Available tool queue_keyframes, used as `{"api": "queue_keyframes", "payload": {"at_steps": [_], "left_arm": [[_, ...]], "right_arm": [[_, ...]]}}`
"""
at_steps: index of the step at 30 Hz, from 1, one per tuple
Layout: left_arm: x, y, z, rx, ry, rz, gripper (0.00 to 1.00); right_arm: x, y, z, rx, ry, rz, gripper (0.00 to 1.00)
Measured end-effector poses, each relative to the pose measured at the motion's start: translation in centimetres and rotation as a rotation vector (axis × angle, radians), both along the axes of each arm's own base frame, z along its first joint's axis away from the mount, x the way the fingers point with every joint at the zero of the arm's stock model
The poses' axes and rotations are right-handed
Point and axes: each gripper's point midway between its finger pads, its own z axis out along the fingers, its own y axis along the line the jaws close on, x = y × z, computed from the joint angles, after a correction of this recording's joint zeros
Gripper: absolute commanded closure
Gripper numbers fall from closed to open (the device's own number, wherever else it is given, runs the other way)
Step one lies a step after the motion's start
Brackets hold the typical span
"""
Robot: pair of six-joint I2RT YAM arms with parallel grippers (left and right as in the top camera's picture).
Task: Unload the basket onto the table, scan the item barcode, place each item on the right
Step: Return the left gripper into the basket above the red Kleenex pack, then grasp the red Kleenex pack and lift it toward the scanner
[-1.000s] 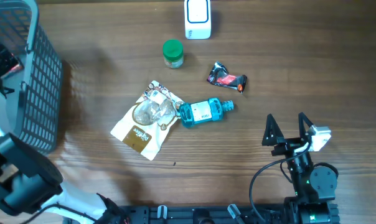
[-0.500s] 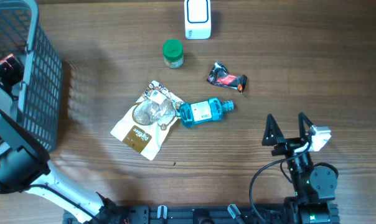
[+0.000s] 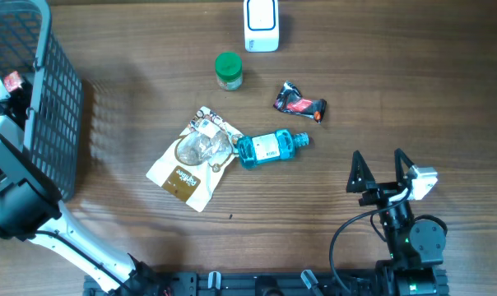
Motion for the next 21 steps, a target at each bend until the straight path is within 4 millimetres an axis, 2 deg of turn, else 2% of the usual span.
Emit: {"api": "queue_keyframes", "payload": {"at_steps": [7, 12, 21], "left_arm": [[0.7, 0.5, 0.7, 0.036, -0.041, -0.005, 0.00], [1.2, 0.6, -1.2, 0.029, -0.046, -0.015, 0.00], [2.1, 0.9, -1.2, 0.061, -0.082, -0.036, 0.00]], "right_arm": [[0.0, 0.0, 0.0, 0.000, 0.000, 0.000, 0.00], [0.0, 0.0, 0.0, 0.000, 0.000, 0.000, 0.00], [0.0, 0.0, 0.0, 0.000, 0.000, 0.000, 0.00]]}}
